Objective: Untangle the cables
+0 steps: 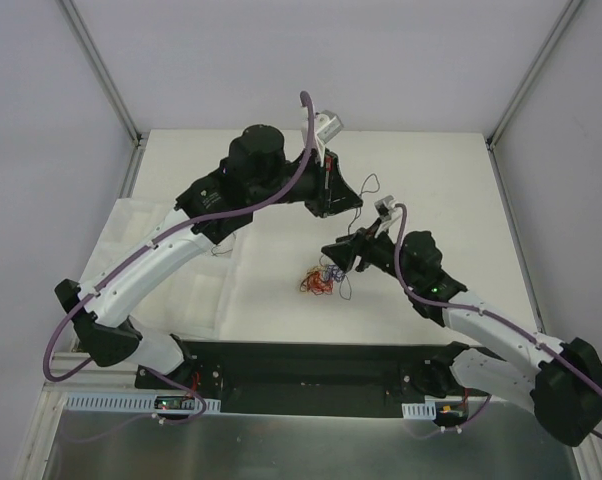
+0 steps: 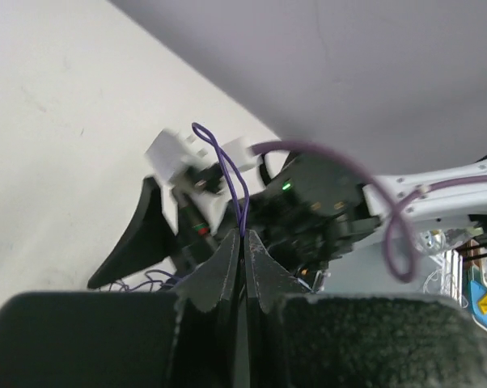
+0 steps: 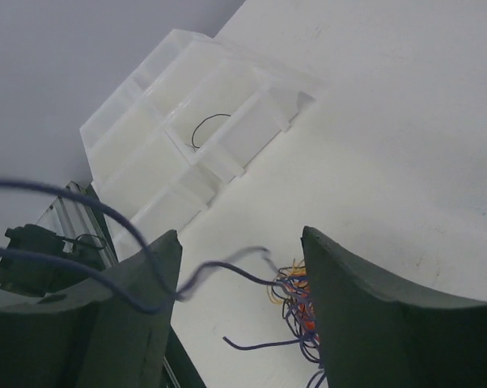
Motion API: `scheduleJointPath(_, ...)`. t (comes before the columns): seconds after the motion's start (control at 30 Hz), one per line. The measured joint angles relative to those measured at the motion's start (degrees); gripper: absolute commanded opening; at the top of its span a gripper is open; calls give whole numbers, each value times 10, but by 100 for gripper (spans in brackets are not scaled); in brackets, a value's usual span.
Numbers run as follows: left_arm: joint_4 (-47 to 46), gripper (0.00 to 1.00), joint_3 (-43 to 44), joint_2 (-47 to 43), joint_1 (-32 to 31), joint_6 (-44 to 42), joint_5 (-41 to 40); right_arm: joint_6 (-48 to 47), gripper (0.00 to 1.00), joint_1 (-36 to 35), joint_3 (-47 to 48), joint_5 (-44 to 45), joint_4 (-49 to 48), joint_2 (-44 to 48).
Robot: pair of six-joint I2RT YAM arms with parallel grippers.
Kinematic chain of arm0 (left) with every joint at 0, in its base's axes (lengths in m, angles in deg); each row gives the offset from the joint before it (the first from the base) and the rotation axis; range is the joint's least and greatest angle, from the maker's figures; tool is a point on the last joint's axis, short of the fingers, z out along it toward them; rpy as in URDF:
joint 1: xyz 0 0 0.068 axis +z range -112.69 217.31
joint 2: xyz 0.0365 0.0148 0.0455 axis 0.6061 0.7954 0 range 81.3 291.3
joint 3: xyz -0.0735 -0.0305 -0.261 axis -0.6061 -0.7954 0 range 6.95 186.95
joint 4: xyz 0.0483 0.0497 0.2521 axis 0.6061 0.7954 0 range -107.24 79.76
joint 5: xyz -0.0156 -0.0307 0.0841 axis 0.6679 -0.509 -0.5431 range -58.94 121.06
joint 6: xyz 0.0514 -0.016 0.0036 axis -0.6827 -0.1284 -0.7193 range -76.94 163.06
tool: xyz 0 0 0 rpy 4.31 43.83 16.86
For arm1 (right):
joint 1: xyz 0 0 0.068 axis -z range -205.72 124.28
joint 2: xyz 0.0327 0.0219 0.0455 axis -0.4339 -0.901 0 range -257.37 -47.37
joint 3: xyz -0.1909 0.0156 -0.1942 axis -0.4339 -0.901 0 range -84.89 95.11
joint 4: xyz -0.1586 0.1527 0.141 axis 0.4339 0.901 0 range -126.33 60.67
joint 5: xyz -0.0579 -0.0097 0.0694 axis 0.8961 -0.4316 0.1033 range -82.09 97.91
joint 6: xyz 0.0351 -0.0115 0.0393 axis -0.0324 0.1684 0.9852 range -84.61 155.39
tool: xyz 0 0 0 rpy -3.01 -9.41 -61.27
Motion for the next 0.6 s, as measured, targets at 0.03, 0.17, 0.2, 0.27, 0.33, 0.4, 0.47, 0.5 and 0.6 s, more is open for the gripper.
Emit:
scheduleJointPath(0.03, -1, 0, 14, 4, 0, 0, 4, 6, 51, -2, -3, 3, -17, -17)
scheduleJointPath(0.17, -5, 0, 83, 17, 0, 0, 27, 44, 38, -3, -37, 57, -72, -78)
scheduleJointPath(0.2, -5, 0, 96, 17, 0, 0, 33, 53, 37, 1, -49, 75, -75, -92)
scheduleJointPath(0.27, -9, 0, 116, 15, 0, -1, 38, 69, 32, 17, -69, 110, -69, -111)
scheduleJointPath(0.33, -13, 0, 123, 5, 0, -3, 39, 81, 27, 46, -78, 139, -49, -120)
scheduleJointPath(0.4, -13, 0, 123, -11, 0, -7, 34, 93, 27, 90, -84, 162, -28, -119)
scheduleJointPath(0.47, -13, 0, 123, -32, 0, -13, 26, 101, 27, 135, -92, 180, -7, -111)
scheduleJointPath(0.5, -13, 0, 123, -41, 0, -17, 22, 103, 28, 151, -95, 188, 7, -104)
scheduleJointPath(0.6, -16, 0, 112, -82, 0, -33, 0, 98, 41, 190, -98, 213, 65, -64)
